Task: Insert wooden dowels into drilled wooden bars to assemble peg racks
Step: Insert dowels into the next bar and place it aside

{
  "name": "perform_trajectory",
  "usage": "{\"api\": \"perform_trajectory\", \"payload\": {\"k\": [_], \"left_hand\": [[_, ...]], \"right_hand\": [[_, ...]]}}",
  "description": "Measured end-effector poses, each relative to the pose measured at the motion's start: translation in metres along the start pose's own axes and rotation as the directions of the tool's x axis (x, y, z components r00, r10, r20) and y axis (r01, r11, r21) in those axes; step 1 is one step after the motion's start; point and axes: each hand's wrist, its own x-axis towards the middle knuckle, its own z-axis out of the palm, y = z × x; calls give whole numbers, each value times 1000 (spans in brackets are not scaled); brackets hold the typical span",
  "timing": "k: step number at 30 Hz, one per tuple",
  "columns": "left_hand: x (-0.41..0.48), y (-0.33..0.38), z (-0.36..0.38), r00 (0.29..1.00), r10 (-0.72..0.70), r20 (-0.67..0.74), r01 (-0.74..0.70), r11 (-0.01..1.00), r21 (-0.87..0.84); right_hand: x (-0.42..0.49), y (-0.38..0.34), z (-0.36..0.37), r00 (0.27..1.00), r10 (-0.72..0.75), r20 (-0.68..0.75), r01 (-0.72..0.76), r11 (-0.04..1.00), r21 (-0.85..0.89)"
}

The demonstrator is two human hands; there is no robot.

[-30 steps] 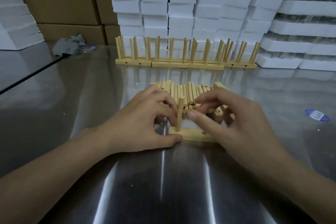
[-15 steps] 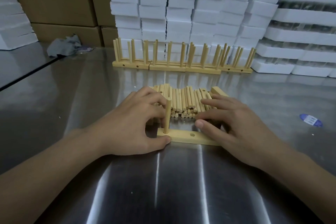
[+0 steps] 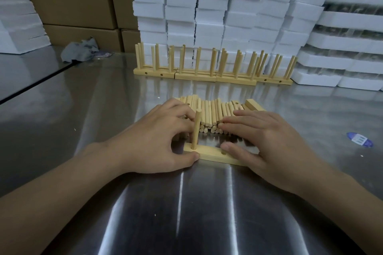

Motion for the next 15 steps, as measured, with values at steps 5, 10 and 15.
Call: {"api": "perform_trajectory", "payload": {"k": [5, 10, 15], "left_hand": [[0, 0, 0, 1000, -1, -2, 1, 1000, -5], [0, 1, 0, 1000, -9, 7, 9, 1000, -10], [0, 1, 0, 1000, -12, 10, 13, 1000, -8]], "right_hand": [[0, 3, -1, 1000, 10, -23, -10, 999, 33], [0, 1, -1, 997, 29, 66, -34, 997, 76], [-1, 1, -1, 997, 4, 76, -8, 999, 54]]}}
